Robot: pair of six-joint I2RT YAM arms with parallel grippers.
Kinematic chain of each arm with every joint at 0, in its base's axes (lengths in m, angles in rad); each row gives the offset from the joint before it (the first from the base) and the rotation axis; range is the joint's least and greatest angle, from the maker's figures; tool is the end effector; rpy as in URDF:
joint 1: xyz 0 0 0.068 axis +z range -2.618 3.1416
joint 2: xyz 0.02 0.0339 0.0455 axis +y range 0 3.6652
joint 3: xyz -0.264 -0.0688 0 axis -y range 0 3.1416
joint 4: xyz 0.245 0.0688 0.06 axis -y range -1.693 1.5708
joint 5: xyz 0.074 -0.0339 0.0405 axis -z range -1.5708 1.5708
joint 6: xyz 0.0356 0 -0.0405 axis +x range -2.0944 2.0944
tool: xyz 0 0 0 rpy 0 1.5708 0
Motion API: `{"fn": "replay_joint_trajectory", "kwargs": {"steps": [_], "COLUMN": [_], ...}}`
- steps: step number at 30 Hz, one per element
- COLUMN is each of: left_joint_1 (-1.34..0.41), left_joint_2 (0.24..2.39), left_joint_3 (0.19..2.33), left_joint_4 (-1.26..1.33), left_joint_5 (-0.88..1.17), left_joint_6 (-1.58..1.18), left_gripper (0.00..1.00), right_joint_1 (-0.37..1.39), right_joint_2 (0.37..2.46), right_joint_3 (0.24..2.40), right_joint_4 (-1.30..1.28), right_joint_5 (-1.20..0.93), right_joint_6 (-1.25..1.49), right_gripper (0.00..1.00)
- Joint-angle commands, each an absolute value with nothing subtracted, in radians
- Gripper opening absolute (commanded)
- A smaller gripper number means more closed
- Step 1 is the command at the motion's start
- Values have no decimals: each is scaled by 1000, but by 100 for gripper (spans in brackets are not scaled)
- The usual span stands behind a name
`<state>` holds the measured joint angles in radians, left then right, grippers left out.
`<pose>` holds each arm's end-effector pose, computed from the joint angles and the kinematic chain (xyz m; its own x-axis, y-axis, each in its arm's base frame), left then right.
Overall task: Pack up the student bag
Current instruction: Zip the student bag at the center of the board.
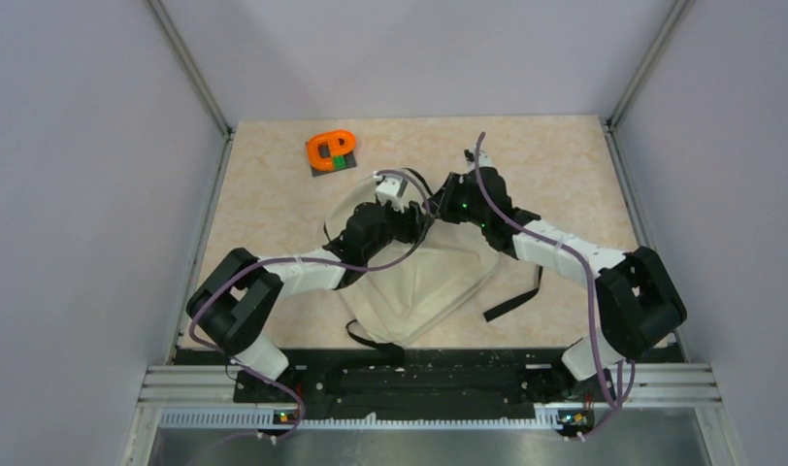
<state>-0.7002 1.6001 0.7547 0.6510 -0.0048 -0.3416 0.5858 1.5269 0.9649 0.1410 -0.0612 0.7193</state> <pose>0.2622 -0.2207 0.2127 -0.3538 -0.1399 -0.9248 0.5543 0.7651 -0.3278 0.2885 0.1940 0.2527 -0.6504 0.3577 -0.6701 -0.2258 0.7513 0.6201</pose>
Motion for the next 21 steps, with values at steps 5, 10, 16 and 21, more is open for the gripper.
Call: {"fn": "replay_joint_trajectory", "kwargs": {"steps": [5, 10, 16, 21], "left_joint_1": [-705, -707, -718, -719], "left_joint_2": [1626, 1633, 1605, 1654], "left_joint_3": [814, 836, 837, 873], "left_joint_4": [726, 703, 681, 668], "left_joint_5": [-5, 32, 27, 58], "left_joint_6": [-310, -294, -246, -214], "left_gripper": [57, 55, 59, 59], "right_joint_1": [570, 566, 549, 539], "right_joint_2": [1513, 1514, 1499, 1490], "right_joint_3": [994, 988, 991, 1000], "right_joint_4": [177, 193, 189, 176], "right_joint_5": [-24, -21, -31, -63], "right_joint_6": [693, 677, 660, 661], "right_gripper": [12, 0, 0, 0]}}
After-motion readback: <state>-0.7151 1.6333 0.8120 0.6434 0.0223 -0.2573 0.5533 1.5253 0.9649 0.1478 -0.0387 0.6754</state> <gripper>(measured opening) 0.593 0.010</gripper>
